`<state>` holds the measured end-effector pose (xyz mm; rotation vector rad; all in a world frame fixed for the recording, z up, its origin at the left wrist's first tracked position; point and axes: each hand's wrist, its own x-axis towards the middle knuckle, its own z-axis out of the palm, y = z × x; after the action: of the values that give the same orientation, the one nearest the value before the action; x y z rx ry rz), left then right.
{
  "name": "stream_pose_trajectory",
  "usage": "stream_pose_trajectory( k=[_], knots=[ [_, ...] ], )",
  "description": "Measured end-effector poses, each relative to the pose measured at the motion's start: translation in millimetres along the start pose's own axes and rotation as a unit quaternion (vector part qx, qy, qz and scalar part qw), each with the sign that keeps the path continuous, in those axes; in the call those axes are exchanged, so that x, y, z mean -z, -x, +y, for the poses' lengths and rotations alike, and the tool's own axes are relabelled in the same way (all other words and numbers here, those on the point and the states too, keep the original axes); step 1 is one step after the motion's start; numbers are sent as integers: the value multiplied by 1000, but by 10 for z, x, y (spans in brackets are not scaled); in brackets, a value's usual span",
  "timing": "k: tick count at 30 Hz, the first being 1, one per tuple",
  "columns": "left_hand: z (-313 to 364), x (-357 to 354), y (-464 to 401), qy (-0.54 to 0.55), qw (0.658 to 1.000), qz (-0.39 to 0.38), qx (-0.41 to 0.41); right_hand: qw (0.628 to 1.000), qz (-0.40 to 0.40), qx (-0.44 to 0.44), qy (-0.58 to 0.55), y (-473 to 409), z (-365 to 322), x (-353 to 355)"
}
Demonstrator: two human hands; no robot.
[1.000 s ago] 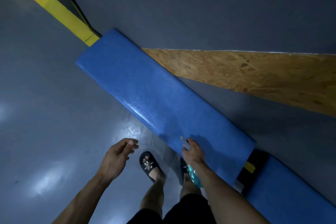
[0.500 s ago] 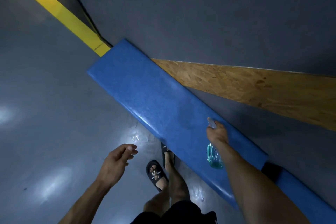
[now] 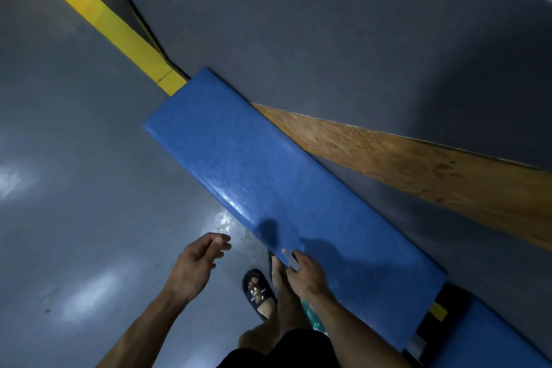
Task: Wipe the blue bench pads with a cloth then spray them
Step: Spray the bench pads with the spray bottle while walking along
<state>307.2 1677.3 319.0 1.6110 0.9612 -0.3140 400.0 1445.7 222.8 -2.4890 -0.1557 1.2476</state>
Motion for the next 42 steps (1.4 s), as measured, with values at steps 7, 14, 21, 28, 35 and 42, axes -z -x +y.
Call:
stream_pose_trajectory(
  k=[7,14,21,28,35,42],
  knots=[
    [183,-9,-197,0,1000,6,12,999,42,-15,12,-336,12,371],
    [426,-62,-332,1,1000,20,13,988,117,-53,-89,-880,-5,1161],
    [525,-133,-376,7,1000,18,17,992,115,-53,-12,-997,-88,1413],
    [471,-65,-490,27,999,16,23,999,-12,25,25,-812,-215,821],
    [381,251,-576,33,999,11,20,997,-34,41,49,-636,-625,314],
    [300,615,-625,33,999,2,24,999,37,-2,-31,-897,-882,565]
  ],
)
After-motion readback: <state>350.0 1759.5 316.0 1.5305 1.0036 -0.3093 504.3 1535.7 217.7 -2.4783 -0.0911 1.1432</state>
